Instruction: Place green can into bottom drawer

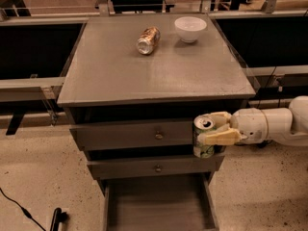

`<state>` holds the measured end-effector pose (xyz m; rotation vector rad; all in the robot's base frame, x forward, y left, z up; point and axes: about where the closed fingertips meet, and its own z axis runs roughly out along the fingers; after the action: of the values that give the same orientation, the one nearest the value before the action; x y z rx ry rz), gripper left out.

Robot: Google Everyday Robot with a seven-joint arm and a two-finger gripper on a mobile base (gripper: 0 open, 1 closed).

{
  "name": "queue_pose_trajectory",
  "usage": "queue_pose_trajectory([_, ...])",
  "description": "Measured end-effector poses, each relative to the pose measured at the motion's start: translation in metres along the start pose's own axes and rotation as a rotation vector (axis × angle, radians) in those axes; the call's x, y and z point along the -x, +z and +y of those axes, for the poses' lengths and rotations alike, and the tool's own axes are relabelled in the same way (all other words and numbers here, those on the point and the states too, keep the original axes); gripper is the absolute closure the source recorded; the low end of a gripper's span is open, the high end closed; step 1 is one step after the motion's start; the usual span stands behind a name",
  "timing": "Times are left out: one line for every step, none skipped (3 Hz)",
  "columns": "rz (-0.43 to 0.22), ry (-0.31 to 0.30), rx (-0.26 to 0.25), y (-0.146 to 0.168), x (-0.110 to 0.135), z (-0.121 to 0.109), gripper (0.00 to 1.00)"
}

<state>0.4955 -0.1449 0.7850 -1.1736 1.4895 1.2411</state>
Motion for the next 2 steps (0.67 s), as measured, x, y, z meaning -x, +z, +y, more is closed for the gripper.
queue_pose_trajectory([0.010, -0.003, -0.001, 0.000, 0.000, 0.000, 1.00])
queue_pose_trajectory([-0.042, 0.024, 0.003, -0.004, -0.019, -0.010, 1.00])
